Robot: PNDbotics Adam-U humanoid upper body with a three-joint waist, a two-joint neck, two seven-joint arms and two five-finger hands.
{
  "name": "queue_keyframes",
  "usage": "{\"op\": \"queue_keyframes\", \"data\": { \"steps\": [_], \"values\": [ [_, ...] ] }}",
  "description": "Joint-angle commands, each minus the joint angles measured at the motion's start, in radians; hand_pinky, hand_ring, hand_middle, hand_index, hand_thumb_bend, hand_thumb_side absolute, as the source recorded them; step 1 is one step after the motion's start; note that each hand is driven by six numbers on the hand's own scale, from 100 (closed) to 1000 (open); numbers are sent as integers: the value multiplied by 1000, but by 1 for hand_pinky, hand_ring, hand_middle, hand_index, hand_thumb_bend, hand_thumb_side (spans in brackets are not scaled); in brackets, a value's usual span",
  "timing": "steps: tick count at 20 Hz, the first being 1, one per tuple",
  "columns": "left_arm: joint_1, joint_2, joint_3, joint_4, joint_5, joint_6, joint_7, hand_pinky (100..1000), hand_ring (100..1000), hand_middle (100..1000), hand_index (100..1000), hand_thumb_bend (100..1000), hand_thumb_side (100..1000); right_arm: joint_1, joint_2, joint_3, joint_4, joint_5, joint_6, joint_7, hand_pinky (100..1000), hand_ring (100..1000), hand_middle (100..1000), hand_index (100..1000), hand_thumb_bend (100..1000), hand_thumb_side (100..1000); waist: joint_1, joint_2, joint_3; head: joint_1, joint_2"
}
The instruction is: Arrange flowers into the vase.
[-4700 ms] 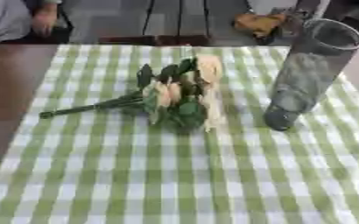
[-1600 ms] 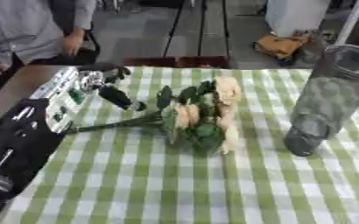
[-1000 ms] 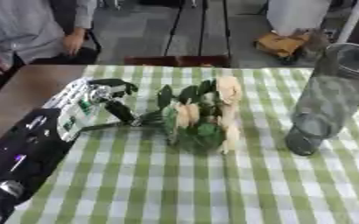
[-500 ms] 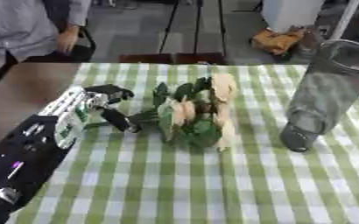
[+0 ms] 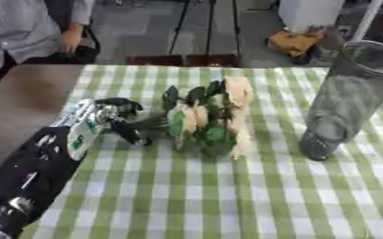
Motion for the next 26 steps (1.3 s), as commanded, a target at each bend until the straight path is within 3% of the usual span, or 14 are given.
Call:
{"op": "queue_keyframes", "data": {
  "steps": [1,6,16,22,26],
  "values": [
    [-15,-3,19,24,-7,-10,46,707,904,883,936,373,399,-15,-17,-4,-16,-7,-34,-30,711,807,842,886,100,1000,-6,-7,-7,4,0],
    [-24,-6,31,42,-16,-16,89,702,897,877,929,280,402,-9,-17,-4,-16,-7,-33,-27,711,808,842,886,100,1000,-7,-4,-10,2,2],
    [-37,-17,16,30,-34,-29,42,680,878,864,906,240,387,-7,-13,1,-16,-13,-26,-22,711,808,842,886,100,1000,-4,-4,-10,5,3],
    [-45,-27,24,48,-23,-34,51,640,819,797,796,258,332,-9,-12,-1,-16,-13,-26,-24,711,807,840,885,100,1000,-2,4,-23,11,5],
    [-55,-36,32,66,-30,-33,58,586,749,668,721,266,325,-14,-11,-1,-16,-17,-26,-23,711,806,840,885,100,1000,1,11,-32,13,10]
  ]
}}
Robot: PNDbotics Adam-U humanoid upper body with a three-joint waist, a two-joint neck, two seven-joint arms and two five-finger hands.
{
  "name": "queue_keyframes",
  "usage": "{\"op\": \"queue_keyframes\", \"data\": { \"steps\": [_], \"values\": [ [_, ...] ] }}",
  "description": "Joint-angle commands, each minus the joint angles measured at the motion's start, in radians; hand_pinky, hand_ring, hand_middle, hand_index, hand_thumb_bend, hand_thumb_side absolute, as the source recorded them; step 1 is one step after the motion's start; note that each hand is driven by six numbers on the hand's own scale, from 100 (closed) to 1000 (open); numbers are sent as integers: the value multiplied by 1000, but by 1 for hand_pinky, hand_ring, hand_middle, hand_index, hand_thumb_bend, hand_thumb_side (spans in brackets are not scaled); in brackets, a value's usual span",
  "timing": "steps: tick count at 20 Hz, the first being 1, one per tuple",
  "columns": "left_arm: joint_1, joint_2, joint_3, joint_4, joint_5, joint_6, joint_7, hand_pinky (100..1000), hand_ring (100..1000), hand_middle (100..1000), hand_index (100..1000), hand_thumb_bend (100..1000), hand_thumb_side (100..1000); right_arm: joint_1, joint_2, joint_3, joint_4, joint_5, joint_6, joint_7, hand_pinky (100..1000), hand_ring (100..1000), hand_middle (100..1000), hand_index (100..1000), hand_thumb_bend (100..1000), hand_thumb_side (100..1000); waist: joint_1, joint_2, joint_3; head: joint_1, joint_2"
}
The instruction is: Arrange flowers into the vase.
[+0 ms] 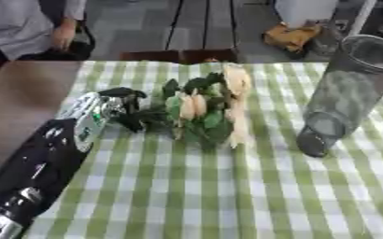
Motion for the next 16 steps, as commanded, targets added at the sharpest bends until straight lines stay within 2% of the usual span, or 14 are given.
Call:
{"op": "queue_keyframes", "data": {
  "steps": [1,5,7,12,16],
  "values": [
    [-11,-19,5,21,0,0,1,571,724,632,703,261,326,-17,-20,-7,-16,-8,-26,-24,711,806,839,885,100,1000,-1,-7,-7,3,12],
    [-18,-23,11,44,-20,2,-2,521,611,583,686,244,329,-20,-21,-8,-16,-10,-26,-24,712,806,839,885,100,1000,4,-2,-13,4,15],
    [-20,-25,11,51,-32,0,-7,498,566,562,648,218,335,-18,-21,-9,-16,-11,-25,-24,712,806,839,885,100,1000,5,-2,-14,3,18],
    [-23,-29,15,59,-51,-5,-32,477,539,532,566,190,350,-16,-22,-10,-16,-12,-24,-27,711,805,839,886,100,1000,8,0,-15,5,23],
    [-23,-31,22,71,-56,-3,-42,403,451,444,479,204,351,-16,-21,-12,-16,-12,-26,-30,711,805,838,886,100,1000,9,3,-19,7,24]
  ]
}}
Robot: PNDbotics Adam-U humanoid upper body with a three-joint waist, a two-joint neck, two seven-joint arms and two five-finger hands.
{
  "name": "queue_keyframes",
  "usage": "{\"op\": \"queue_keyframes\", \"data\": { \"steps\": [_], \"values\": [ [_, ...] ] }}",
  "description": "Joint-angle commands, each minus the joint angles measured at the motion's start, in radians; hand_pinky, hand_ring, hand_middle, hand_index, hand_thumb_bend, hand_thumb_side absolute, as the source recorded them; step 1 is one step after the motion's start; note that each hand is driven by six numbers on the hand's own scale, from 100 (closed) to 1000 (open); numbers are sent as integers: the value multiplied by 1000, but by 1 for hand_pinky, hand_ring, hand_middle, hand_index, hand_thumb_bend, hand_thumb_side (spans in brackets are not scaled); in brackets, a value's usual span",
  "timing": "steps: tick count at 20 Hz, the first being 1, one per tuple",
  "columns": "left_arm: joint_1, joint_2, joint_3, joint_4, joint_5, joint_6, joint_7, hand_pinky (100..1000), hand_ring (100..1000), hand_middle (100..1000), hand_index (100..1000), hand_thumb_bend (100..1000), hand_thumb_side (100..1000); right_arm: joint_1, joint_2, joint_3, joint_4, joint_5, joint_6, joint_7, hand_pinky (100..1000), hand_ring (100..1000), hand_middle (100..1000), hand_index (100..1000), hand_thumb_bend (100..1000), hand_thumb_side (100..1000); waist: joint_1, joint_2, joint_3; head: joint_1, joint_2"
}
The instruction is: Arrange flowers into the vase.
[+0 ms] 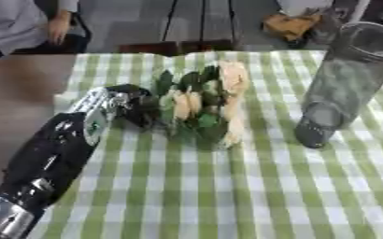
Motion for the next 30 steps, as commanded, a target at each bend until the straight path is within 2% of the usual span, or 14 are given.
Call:
{"op": "queue_keyframes", "data": {
  "steps": [1,8,14,21,23,26,30],
  "values": [
    [-2,2,8,20,-5,3,-15,393,431,423,460,203,351,-10,-21,-13,-16,-9,-28,-30,711,805,838,886,100,1000,-4,-10,-4,3,8],
    [-3,0,9,30,-14,3,-20,355,339,320,356,169,374,-7,-19,-16,-16,-11,-30,-37,711,805,837,887,100,1000,-4,-8,-7,5,7],
    [-3,4,4,13,-70,-3,8,333,293,280,321,163,401,2,-16,-18,-16,-11,-29,-37,711,803,836,886,100,1000,-5,-9,-8,3,11],
    [-1,1,16,19,-91,2,24,231,158,179,224,137,411,6,-12,-20,-16,-14,-31,-37,711,801,836,886,100,1000,-5,-7,-12,3,7],
    [1,-1,19,27,-86,1,28,216,142,163,207,101,428,7,-12,-21,-16,-14,-32,-38,711,801,835,886,100,1000,-5,-6,-13,1,8],
    [2,1,22,30,-81,4,40,180,101,126,180,100,482,9,-11,-22,-16,-16,-32,-38,712,801,835,887,100,1000,-6,-5,-15,-2,12],
    [-2,9,22,18,-84,11,65,164,100,104,163,100,510,15,-11,-20,-16,-16,-31,-34,712,801,834,887,100,1000,-4,-6,-14,-5,16]
  ]
}}
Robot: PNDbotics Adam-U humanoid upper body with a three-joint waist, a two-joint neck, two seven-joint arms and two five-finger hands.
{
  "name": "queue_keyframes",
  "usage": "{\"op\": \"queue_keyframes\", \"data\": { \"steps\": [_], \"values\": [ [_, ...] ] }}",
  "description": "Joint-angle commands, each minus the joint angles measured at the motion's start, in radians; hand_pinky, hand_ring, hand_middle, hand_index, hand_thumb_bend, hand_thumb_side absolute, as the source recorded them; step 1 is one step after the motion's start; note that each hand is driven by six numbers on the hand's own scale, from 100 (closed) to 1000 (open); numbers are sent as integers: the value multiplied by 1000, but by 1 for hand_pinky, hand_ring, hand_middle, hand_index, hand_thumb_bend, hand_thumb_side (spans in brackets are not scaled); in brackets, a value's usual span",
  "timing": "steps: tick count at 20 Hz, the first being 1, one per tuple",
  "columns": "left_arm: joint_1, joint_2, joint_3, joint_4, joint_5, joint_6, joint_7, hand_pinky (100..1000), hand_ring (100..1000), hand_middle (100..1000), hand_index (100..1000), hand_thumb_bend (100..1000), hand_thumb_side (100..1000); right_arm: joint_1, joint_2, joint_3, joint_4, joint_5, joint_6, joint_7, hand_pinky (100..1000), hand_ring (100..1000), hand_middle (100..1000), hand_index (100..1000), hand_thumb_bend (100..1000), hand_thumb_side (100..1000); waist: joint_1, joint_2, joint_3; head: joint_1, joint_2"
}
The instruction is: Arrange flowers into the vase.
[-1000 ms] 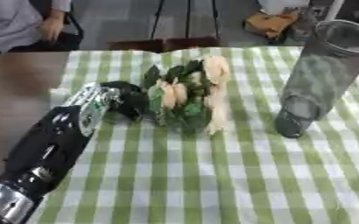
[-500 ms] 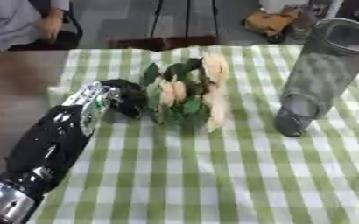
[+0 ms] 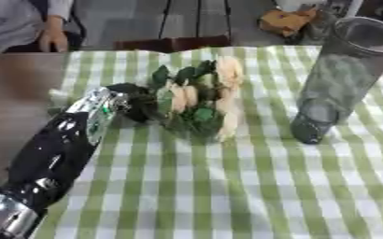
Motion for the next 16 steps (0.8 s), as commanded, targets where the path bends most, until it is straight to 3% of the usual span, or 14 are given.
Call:
{"op": "queue_keyframes", "data": {
  "steps": [1,6,10,16],
  "values": [
    [-5,21,3,-2,-11,7,17,157,100,100,158,100,502,-3,-20,-11,-16,-11,-33,-31,712,801,834,887,100,1000,-5,-14,1,-4,8],
    [-9,28,-2,-20,-31,9,28,107,100,100,127,100,478,2,-21,-9,-16,-14,-31,-27,712,801,834,887,100,1000,-5,-20,6,-1,8],
    [-10,35,-7,-37,-44,2,24,100,100,100,100,221,420,8,-23,-10,-16,-15,-31,-25,712,801,834,887,100,1000,-6,-27,9,-1,10],
    [-10,42,-9,-77,-31,-15,59,100,100,100,100,151,416,12,-23,-11,-16,-16,-31,-26,713,801,834,887,100,1000,-7,-35,10,1,8]
  ]
}}
